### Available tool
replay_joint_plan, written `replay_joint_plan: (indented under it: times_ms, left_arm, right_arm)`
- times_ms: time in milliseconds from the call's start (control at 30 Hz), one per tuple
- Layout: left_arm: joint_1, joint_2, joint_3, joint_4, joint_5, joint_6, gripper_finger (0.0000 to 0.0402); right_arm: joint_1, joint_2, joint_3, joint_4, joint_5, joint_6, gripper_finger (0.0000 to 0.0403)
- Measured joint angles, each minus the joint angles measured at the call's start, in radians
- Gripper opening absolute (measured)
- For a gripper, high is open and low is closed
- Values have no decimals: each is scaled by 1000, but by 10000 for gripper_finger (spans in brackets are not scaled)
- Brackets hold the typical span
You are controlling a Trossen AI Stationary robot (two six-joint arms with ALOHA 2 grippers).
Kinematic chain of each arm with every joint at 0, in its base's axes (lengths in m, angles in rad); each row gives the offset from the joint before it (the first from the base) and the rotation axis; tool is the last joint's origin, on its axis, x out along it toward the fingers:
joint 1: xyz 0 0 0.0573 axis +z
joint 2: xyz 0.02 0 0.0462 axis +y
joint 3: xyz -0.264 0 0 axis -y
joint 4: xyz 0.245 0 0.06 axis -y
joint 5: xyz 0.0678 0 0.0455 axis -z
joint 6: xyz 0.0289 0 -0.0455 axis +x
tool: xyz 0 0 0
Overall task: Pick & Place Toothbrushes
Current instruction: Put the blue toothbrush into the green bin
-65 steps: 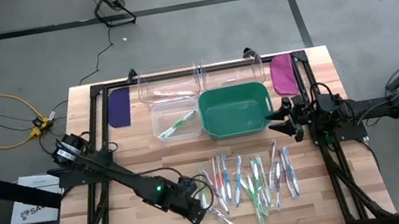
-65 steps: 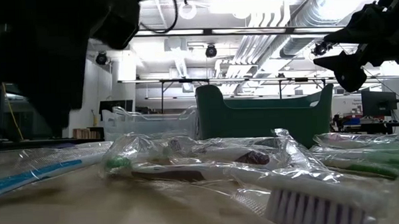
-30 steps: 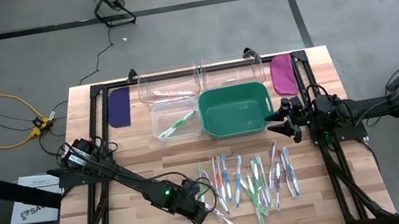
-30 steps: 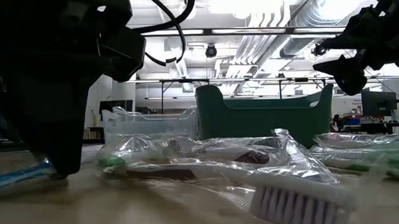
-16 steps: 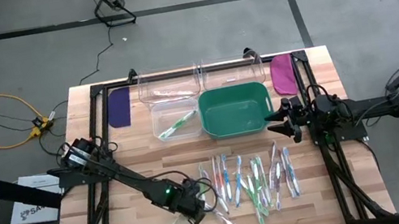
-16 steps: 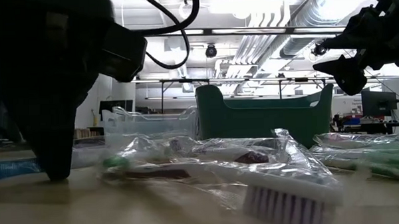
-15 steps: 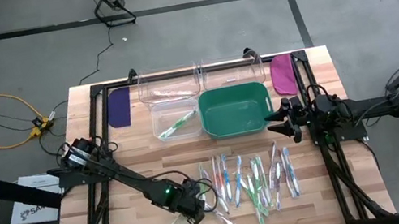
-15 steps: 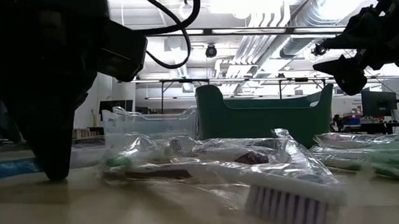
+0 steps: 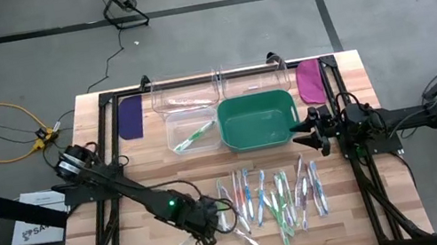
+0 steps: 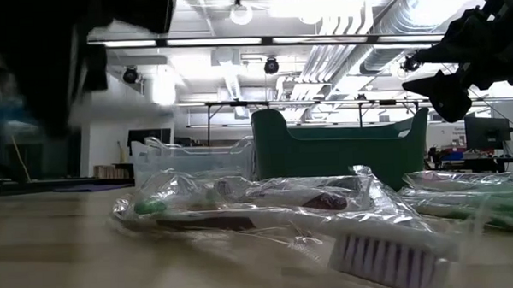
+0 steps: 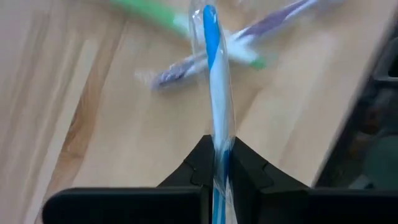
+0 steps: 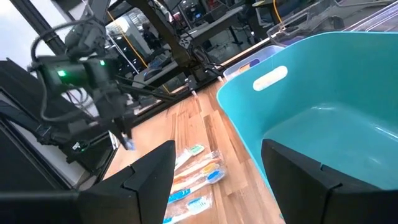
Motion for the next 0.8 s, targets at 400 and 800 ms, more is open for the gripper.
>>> replay_joint_plan:
  times_ms: [400, 800]
  left_arm:
    - [14, -135, 2, 92, -340, 230, 19]
    - [192, -137, 2, 399, -271, 500, 19]
  right_arm:
    - [0, 0, 0, 62, 36, 484, 233]
    - [91, 92, 19, 354, 114, 305, 233]
